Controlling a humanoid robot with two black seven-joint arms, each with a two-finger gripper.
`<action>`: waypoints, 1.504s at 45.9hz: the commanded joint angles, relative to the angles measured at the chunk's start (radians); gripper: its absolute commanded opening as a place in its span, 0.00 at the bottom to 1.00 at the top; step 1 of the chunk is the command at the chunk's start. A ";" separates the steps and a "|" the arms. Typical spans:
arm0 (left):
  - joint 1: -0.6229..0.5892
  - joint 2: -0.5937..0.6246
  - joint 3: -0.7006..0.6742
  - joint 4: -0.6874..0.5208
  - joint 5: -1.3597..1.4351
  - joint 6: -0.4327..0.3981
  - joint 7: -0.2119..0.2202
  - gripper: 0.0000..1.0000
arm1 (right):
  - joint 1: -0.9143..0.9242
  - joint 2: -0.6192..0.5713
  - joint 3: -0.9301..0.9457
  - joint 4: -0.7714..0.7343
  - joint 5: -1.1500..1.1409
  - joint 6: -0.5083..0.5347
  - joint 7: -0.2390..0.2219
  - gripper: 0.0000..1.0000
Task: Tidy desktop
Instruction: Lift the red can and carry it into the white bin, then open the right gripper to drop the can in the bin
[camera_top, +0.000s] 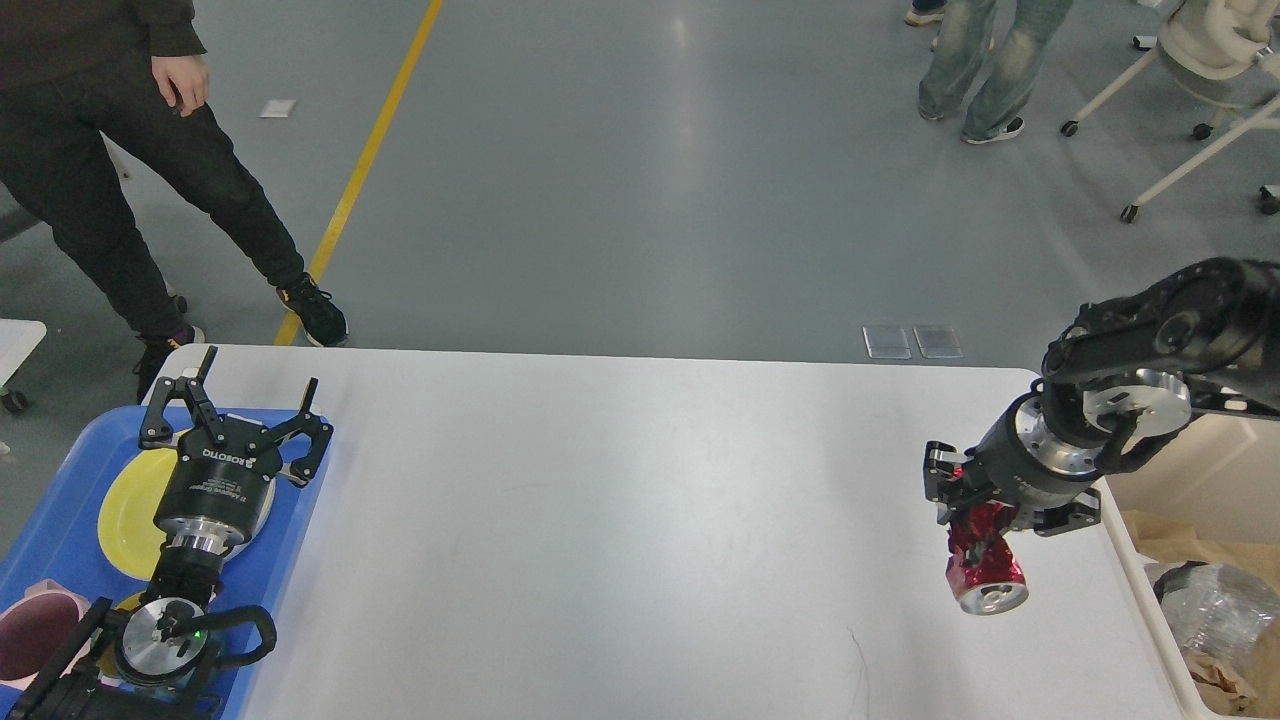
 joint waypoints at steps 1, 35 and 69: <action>0.000 0.000 0.000 0.000 0.000 0.000 0.000 0.96 | 0.241 0.013 -0.093 0.120 0.063 0.034 0.016 0.00; 0.000 0.000 0.000 0.000 -0.001 0.000 -0.001 0.96 | 0.171 -0.148 -0.251 -0.091 0.052 0.126 0.045 0.00; 0.000 0.000 -0.002 0.000 -0.002 0.000 -0.001 0.96 | -1.219 -0.091 0.194 -1.326 0.052 -0.246 0.045 0.00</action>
